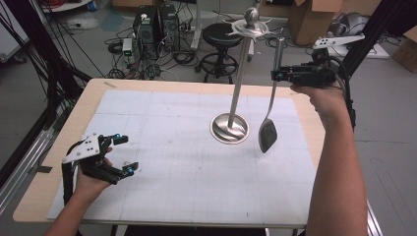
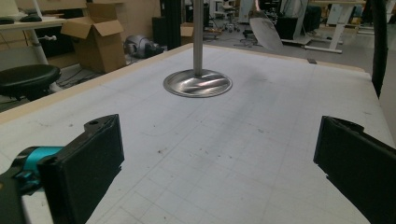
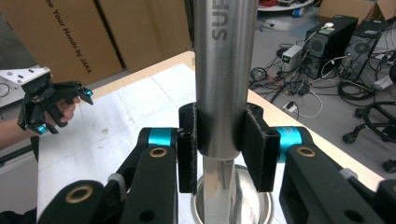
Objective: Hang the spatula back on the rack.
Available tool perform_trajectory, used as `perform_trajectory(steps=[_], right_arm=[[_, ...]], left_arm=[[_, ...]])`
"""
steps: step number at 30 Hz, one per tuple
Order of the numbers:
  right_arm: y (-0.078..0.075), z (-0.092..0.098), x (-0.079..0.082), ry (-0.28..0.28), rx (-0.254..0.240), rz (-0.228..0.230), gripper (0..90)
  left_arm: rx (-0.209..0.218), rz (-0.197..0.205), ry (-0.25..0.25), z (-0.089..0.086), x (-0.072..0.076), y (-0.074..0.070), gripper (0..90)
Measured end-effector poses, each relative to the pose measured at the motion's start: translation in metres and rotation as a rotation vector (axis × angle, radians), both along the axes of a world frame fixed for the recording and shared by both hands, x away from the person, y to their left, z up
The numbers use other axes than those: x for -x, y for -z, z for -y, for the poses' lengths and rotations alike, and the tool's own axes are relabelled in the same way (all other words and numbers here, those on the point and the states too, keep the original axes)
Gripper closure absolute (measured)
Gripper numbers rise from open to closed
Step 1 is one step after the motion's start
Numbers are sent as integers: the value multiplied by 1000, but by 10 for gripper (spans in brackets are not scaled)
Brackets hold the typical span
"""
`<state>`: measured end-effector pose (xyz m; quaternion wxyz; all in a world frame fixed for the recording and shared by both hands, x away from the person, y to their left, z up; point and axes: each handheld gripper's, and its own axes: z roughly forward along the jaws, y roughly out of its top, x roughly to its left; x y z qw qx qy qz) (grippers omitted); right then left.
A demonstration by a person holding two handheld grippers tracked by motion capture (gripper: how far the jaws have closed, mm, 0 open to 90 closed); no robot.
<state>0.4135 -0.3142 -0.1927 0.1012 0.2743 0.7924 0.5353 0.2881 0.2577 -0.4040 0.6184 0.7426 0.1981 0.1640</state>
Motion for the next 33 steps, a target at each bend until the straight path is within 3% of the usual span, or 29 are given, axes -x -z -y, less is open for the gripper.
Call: perform_trajectory(steps=[9,18,33], right_arm=[[2,-7,-4,-18,9,-16,692],[5,-19,-1,-71,26,-10,692],[12,-26,-3,-91,19,-33,691]], left_arm=[[-1,1,1,0,0,0,21],[3,1,2,0,0,0,21],[1,1,5,-1,1,-1,21]])
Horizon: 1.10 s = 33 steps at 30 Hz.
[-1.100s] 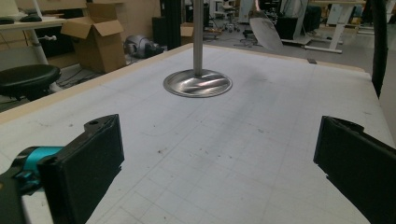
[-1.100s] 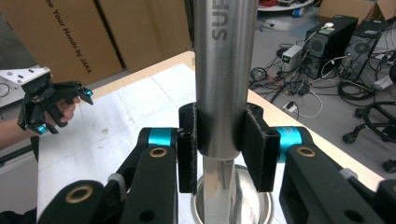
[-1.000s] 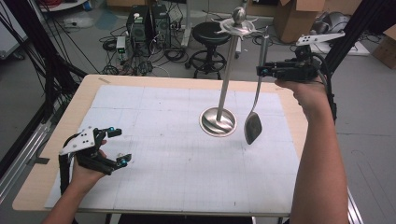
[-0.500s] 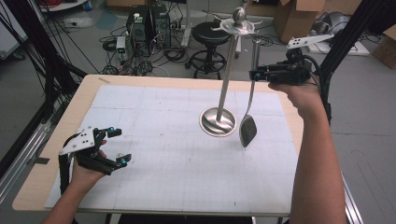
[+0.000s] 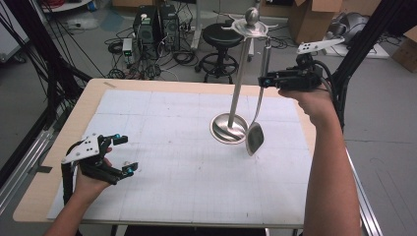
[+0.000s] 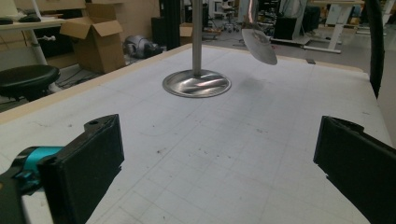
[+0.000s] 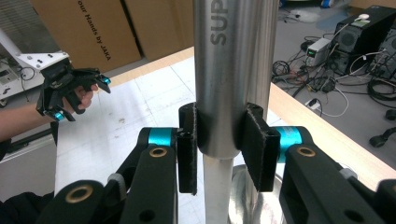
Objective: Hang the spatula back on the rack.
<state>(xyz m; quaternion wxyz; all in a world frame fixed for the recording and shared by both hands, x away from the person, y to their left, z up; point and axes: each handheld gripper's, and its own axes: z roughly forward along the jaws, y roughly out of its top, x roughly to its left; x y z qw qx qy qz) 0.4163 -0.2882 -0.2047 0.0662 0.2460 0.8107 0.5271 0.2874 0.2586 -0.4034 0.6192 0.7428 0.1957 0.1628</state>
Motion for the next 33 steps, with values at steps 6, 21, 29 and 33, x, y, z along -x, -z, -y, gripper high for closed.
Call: perform_trajectory(steps=[6,21,29,33], right_arm=[[2,-3,-3,13,-20,-21,662],[-4,3,16,98,-3,48,440],[-2,-1,38,72,34,108,410],[4,-1,51,61,32,139,386]], left_arm=[[0,-4,2,0,0,0,21],[-3,-8,8,1,0,1,21],[-3,-9,9,2,0,1,21],[-3,-9,9,1,-1,1,21]])
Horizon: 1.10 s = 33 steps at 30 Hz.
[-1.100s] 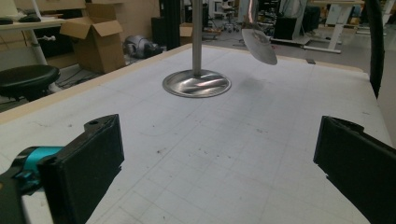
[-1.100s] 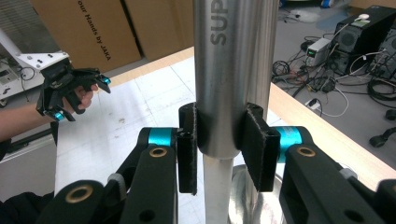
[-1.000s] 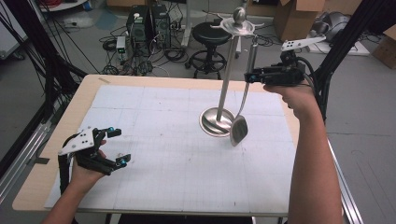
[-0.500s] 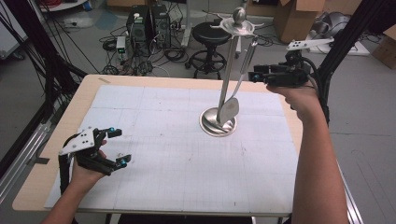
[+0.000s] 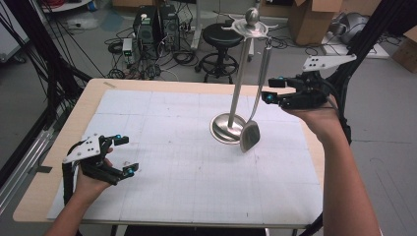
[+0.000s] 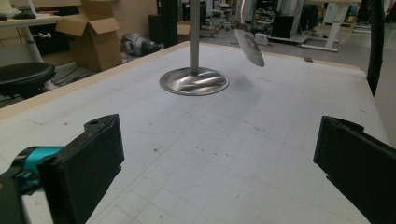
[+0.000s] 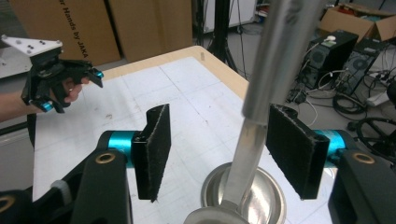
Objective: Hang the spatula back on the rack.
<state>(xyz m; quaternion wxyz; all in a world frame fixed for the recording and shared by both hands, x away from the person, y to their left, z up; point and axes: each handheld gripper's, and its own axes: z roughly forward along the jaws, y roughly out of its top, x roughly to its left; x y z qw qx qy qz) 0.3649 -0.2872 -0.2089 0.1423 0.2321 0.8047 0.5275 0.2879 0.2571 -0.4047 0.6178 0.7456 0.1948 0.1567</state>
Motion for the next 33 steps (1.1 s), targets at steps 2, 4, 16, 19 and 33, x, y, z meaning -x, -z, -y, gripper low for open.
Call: perform_trajectory(steps=[2,4,16,19,33], right_arm=[[3,0,6,-3,-10,3,385],[7,-1,13,-6,-12,14,374],[57,-1,46,-15,-63,29,269],[72,0,49,11,-96,32,247],[120,-3,70,56,-138,38,174]], left_arm=[[1,0,0,0,0,0,21],[0,0,0,0,0,0,21],[5,-4,2,-1,0,0,21],[2,-8,3,0,0,1,21],[-2,-13,5,0,1,1,21]])
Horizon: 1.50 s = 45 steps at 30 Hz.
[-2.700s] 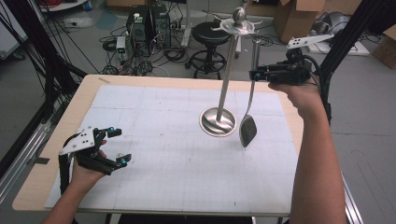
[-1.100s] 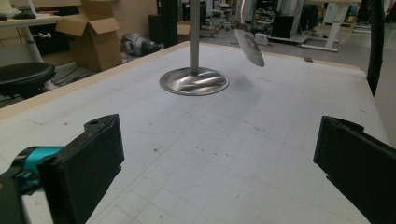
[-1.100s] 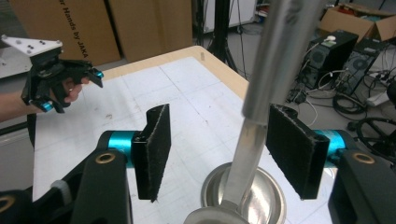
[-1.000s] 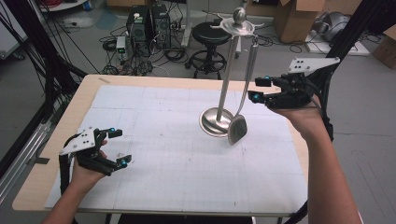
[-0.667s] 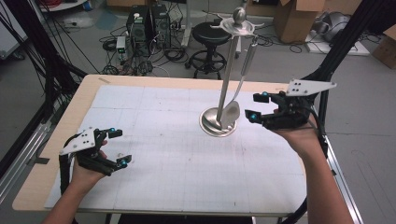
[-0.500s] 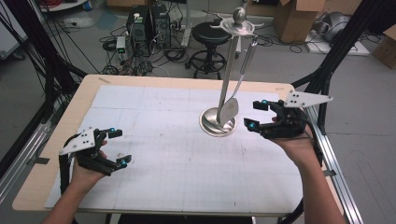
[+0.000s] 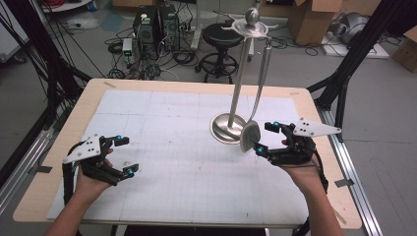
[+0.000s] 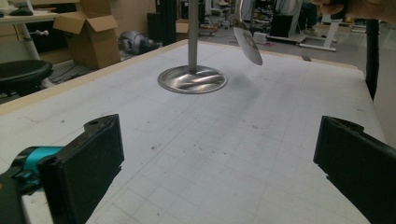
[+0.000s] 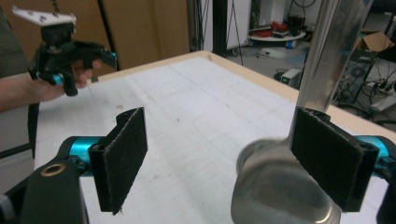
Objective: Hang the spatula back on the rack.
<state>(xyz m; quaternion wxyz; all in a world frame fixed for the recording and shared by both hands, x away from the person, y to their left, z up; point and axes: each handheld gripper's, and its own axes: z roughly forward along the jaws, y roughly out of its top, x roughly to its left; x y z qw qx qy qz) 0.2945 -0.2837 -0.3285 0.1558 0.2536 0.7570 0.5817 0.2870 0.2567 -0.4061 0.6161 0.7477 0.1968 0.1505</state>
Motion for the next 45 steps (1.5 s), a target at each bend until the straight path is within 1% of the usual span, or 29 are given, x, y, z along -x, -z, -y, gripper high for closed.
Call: perform_trajectory(steps=[1,2,4,6,7,8,10,12,15,17,19,22,25,26,28,31,34,37,41,45], right_arm=[[4,0,1,0,1,-5,171],[13,0,3,3,-2,-14,160],[16,1,4,4,-3,-13,160],[24,1,6,3,-11,-13,157],[28,1,7,7,-15,1,157],[32,1,9,13,-17,5,157],[39,0,12,8,-24,7,156],[43,0,14,10,-22,4,152],[52,0,20,16,-36,17,151],[61,0,23,3,-67,4,142],[68,0,23,6,-58,-12,124],[75,1,21,20,-28,-19,112],[79,5,20,36,-27,-29,111],[81,9,20,50,-32,-34,111],[81,10,20,53,-34,-34,111],[84,16,18,78,-47,-47,111],[85,19,17,84,-58,-46,111],[85,19,17,82,-68,-58,111],[85,19,17,74,-61,-49,111],[84,21,17,75,-77,-58,111]], left_arm=[[-1,-1,2,0,0,0,21],[-1,-2,1,0,0,0,21],[-3,-4,3,-1,1,1,21],[-3,-7,6,-2,1,1,21],[-2,-10,3,-2,1,1,21],[-1,-9,4,-2,1,2,21],[-3,-9,6,-2,1,2,21],[-5,-11,13,-2,0,3,21],[2,-12,16,-1,-1,3,21],[11,-10,16,-1,-2,3,21],[26,-10,14,-2,-2,3,21],[20,-14,18,-1,-3,4,21],[12,-20,27,0,-3,5,21],[10,-21,31,1,-3,5,21],[5,-20,29,1,-3,5,21],[5,-22,30,2,-2,5,21],[-7,-25,32,2,-2,6,21],[-16,-26,33,3,-2,7,21],[-16,-26,31,3,-1,6,21],[-18,-24,31,2,-1,6,21]])
